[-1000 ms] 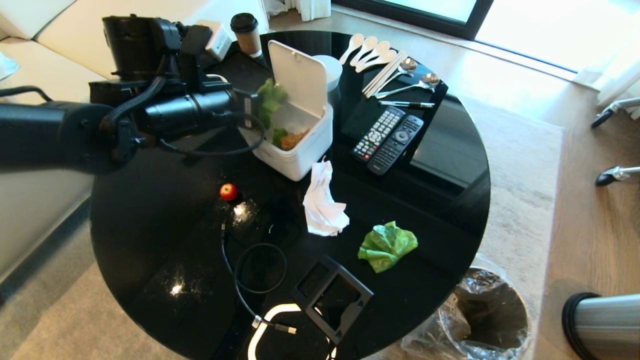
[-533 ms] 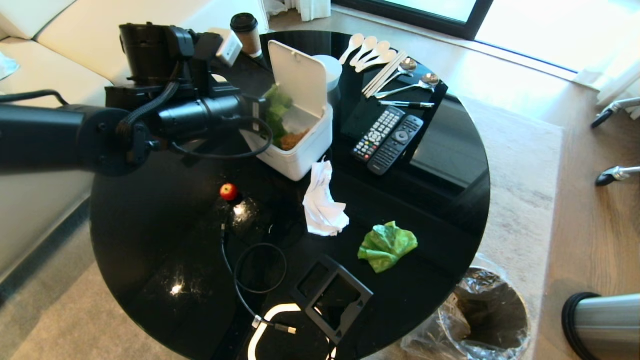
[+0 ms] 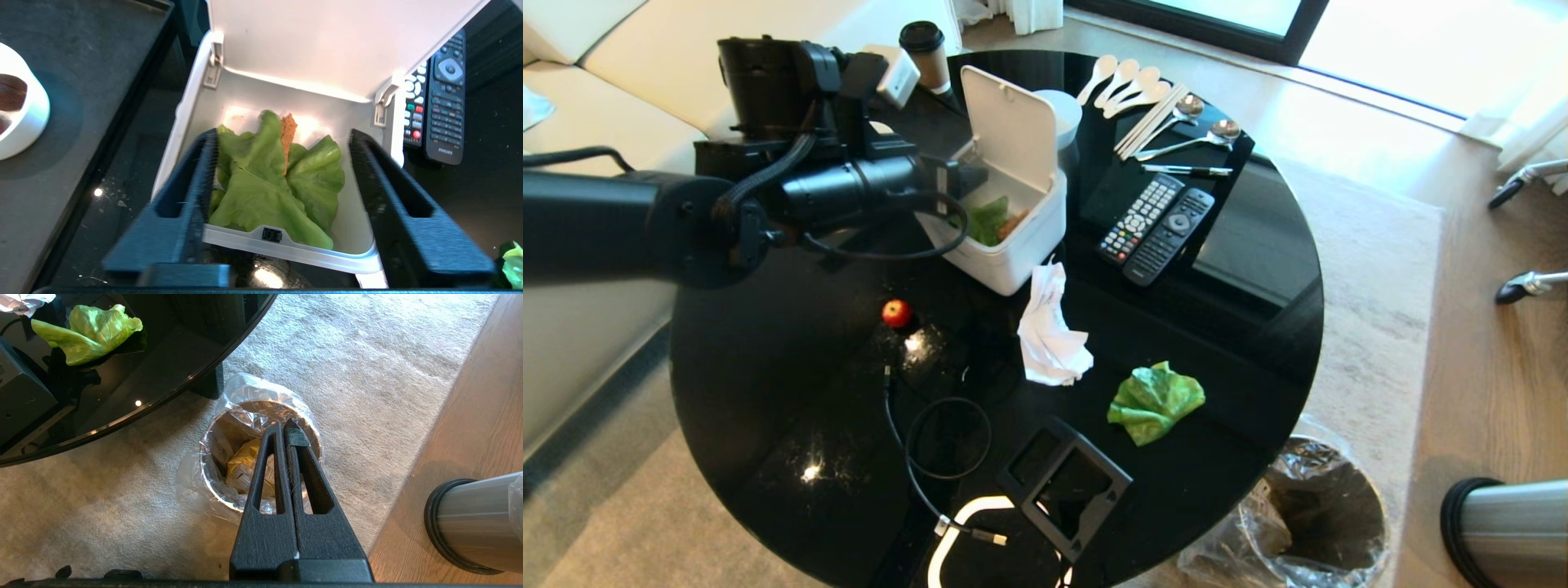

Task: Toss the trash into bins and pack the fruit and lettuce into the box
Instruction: Throw vegetable leaves into the desktop trash can, then pick up the fruit

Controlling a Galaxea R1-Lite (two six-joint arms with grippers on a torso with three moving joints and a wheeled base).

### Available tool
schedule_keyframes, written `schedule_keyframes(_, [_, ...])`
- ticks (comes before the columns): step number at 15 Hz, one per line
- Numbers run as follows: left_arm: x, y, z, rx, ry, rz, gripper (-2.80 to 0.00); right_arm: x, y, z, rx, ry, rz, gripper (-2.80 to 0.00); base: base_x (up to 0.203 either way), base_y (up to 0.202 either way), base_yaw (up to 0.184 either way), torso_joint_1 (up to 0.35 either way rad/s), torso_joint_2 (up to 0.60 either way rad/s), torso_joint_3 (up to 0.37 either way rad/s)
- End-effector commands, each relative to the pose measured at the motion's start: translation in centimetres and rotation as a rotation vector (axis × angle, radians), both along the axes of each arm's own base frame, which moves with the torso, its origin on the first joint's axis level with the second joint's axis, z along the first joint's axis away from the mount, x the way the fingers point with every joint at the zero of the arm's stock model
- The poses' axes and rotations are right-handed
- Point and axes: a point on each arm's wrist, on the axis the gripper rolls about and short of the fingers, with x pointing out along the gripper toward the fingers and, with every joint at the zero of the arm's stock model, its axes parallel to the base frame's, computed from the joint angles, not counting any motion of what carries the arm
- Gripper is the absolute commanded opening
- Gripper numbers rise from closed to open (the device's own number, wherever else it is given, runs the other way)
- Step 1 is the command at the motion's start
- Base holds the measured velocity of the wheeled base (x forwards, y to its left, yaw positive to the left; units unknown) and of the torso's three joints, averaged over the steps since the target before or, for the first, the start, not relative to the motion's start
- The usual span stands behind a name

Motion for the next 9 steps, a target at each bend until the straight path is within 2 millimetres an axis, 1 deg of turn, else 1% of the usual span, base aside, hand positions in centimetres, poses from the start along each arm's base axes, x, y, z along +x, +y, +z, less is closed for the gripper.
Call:
schedule_keyframes(1, [-0.8,0.4,1.0,-0.01,-0.025,0.003,0.0,0.0,0.0,0.0,-0.001,0.0,0.001,-2.8,0.0,0.0,0.0,0.0,0.0,0.0])
schedule_keyframes(4, [-2.4,1.2,1.8,-0.016,-0.04,0.013,0.0,0.0,0.0,0.0,-0.001,0.0,0.001,-2.8,0.0,0.0,0.0,0.0,0.0,0.0])
schedule_keyframes(9, [-6.2,3.1,2.4,-0.041,-0.034,0.124,0.0,0.0,0.0,0.0,-0.001,0.0,0.001,-2.8,0.0,0.0,0.0,0.0,0.0,0.0])
